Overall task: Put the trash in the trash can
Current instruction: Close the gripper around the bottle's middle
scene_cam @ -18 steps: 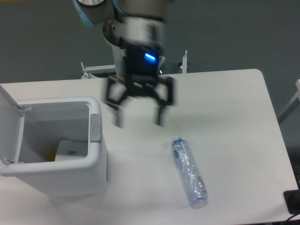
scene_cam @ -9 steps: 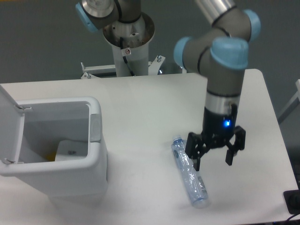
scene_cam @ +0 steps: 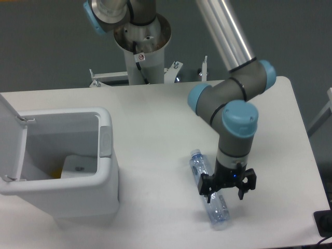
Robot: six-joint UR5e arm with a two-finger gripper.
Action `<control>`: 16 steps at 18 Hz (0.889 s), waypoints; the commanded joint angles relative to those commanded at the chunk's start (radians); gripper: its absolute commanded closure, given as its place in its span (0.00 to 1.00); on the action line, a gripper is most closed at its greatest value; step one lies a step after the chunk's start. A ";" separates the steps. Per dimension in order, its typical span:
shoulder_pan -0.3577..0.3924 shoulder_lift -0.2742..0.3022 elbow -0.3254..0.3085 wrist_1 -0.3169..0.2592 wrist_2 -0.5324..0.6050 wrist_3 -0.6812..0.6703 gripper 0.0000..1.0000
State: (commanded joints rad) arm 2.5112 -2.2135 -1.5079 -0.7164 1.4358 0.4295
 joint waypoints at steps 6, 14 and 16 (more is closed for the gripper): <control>-0.012 -0.018 -0.006 -0.002 0.003 0.000 0.00; -0.014 -0.040 -0.002 -0.002 0.055 0.002 0.00; -0.014 -0.040 0.000 -0.002 0.057 0.005 0.04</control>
State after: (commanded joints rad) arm 2.4973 -2.2534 -1.5079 -0.7179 1.4926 0.4341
